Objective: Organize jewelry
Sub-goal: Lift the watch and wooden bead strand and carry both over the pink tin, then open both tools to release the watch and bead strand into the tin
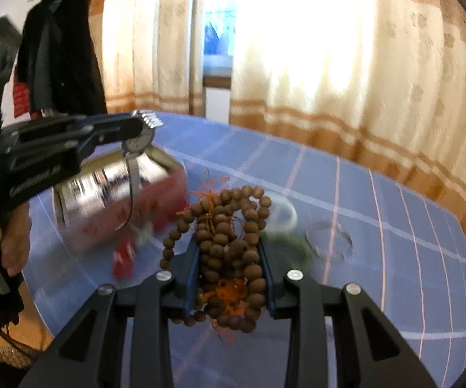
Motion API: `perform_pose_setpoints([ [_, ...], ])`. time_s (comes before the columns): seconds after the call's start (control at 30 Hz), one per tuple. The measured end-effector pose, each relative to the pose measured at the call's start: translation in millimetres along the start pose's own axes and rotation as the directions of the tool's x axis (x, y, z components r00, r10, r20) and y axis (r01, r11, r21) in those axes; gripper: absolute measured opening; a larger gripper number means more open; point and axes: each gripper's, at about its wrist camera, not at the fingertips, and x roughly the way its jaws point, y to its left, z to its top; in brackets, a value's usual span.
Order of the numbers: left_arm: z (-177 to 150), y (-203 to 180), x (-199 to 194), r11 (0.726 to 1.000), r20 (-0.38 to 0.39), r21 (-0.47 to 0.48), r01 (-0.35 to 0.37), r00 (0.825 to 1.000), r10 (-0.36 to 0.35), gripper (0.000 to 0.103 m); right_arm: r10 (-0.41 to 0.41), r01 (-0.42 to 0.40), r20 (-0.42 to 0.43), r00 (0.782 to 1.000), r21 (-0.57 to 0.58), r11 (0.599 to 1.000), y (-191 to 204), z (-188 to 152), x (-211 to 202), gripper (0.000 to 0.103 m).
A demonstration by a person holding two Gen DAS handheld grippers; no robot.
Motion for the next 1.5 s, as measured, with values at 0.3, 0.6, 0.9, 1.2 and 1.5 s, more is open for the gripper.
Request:
perform_pose_setpoints([
  [0.3, 3.6, 57.7, -3.4, 0.99, 0.0, -0.034, -0.138, 0.99, 0.138, 0.008, 0.084, -0.083, 0.075, 0.994, -0.022, 0.996, 28.6, 48.4, 26.6, 0.035],
  [0.6, -27.5, 104.5, 23.6, 0.971, -0.096, -0.087, -0.222, 0.972, 0.214, 0.008, 0.161, -0.16, 0.029, 0.987, -0.045, 0.986, 64.4, 67.3, 79.0, 0.035],
  [0.9, -56.5, 117.0, 35.9, 0.966, -0.159, -0.101, -0.237, 0.963, 0.22, 0.009, 0.184, -0.187, -0.049, 0.982, -0.07, 0.98, 86.9, 55.3, 112.1, 0.035],
  [1.2, -65.3, 122.4, 43.6, 0.966, -0.209, -0.14, -0.219, 0.96, 0.188, 0.009, 0.186, -0.194, -0.09, 0.978, -0.084, 0.977, 94.9, 50.8, 124.5, 0.036],
  [1.5, -66.3, 126.8, 43.9, 0.954, -0.225, -0.165, -0.251, 0.951, 0.212, 0.061, 0.181, -0.192, -0.105, 0.978, -0.105, 0.976, 100.2, 46.7, 129.1, 0.057],
])
